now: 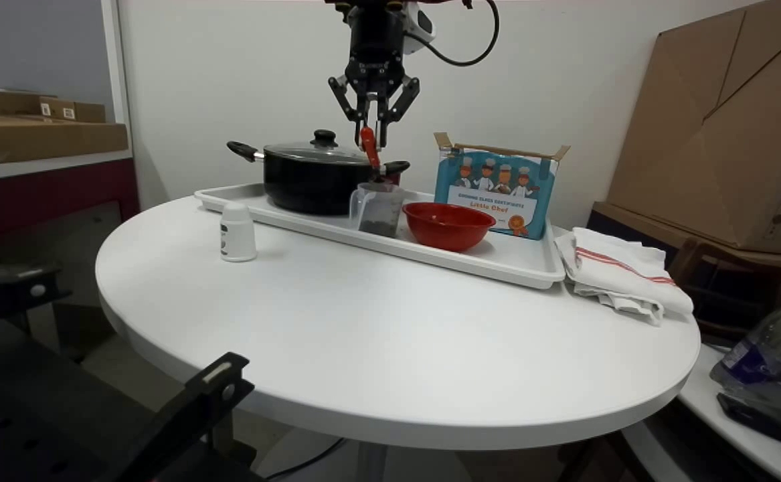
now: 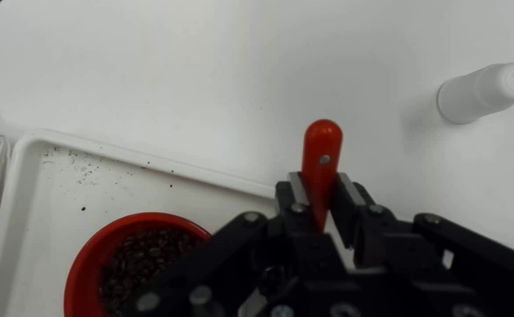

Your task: Use the spoon to scoop some beans from the red bowl into the jar

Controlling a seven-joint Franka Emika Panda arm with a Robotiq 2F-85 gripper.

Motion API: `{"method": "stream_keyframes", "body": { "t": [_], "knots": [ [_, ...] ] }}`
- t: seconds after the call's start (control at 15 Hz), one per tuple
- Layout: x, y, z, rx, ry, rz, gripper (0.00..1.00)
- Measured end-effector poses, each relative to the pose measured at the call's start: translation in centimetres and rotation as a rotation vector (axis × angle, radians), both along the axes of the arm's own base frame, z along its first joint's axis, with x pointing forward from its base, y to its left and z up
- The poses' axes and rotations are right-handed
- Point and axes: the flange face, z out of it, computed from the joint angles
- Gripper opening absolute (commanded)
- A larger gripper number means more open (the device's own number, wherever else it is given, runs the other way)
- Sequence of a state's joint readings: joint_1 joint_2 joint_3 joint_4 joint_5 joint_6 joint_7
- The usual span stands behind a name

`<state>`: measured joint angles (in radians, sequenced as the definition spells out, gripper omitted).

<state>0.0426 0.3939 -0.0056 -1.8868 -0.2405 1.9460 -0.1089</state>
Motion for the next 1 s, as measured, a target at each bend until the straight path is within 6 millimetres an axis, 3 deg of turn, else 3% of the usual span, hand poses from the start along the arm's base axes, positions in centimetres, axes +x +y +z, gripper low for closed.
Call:
{"method": "stream_keyframes", "body": {
  "t": [0.6,1.0],
  "knots": [
    [0.0,-0.5,-0.4,-0.068,0.042,-0.011,0.1],
    [1.1,-1.0,-0.8,-0.131,0.12,-0.022,0.1]
  ]
}}
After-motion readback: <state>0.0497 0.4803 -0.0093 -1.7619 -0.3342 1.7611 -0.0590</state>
